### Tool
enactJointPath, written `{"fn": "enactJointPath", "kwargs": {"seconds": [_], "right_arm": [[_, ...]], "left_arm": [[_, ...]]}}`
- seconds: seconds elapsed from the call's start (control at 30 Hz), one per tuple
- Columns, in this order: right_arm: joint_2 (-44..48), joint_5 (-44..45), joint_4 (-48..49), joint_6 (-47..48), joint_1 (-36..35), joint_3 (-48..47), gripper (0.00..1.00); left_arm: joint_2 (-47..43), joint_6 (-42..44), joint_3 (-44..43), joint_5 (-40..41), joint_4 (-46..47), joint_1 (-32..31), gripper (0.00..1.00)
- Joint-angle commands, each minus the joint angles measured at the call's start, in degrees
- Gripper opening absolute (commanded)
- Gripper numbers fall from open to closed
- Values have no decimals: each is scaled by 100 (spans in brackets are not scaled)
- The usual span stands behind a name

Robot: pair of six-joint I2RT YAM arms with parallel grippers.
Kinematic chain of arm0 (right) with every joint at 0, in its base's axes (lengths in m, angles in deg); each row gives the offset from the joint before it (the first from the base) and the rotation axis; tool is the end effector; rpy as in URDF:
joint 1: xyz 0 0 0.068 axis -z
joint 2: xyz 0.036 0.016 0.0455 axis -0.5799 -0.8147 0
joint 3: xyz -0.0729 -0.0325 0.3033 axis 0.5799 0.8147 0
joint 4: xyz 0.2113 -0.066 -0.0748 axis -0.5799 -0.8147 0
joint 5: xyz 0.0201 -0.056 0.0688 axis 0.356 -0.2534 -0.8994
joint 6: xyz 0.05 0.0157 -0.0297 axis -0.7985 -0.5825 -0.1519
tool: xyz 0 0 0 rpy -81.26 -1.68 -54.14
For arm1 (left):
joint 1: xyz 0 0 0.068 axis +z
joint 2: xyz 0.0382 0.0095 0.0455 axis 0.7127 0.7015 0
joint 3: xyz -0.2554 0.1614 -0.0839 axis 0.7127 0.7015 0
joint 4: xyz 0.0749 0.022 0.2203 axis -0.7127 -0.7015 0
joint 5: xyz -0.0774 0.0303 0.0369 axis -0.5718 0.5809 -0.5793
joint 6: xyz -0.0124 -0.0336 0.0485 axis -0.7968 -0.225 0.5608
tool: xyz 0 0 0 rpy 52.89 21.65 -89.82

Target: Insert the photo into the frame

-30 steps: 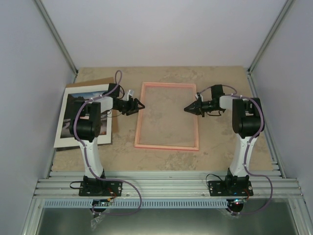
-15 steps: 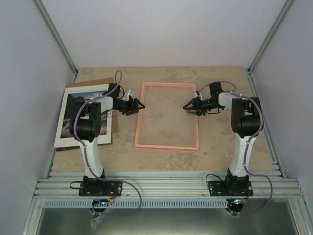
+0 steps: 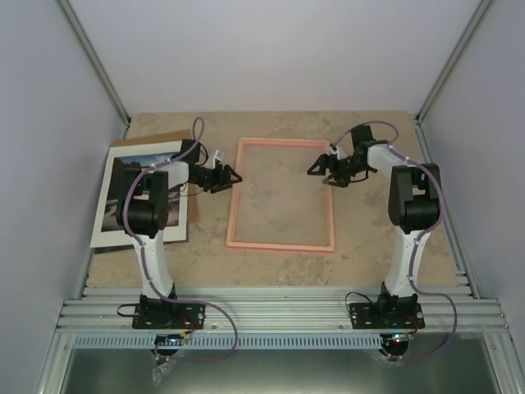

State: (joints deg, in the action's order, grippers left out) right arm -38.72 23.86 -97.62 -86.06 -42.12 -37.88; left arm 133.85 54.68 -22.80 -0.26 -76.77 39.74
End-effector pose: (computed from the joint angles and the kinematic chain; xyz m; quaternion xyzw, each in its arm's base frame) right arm 0.4124 0.0804 0.1974 0.0379 0.9117 0.4059 0.0514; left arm 0.3988 -0.0726 0.1775 0.0130 0.8963 -0.4201 0.1415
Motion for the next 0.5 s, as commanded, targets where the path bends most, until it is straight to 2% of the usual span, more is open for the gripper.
{"fn": "enactJointPath", "kwargs": {"seconds": [0.0, 0.1, 0.3, 0.47], "right_arm": [[312, 825, -429, 539, -7, -275, 91], [361, 1050, -543, 762, 19, -296, 96], [607, 1479, -483, 1269, 105, -171, 94], [929, 2072, 125, 1444, 74, 430, 79]], "left_arm": [[11, 344, -187, 235, -297, 102, 64], [-36, 432, -284, 323, -401, 167, 65], [-221, 617, -282, 568, -496, 227, 65], [-281, 648, -189, 724, -440, 228, 65]]}}
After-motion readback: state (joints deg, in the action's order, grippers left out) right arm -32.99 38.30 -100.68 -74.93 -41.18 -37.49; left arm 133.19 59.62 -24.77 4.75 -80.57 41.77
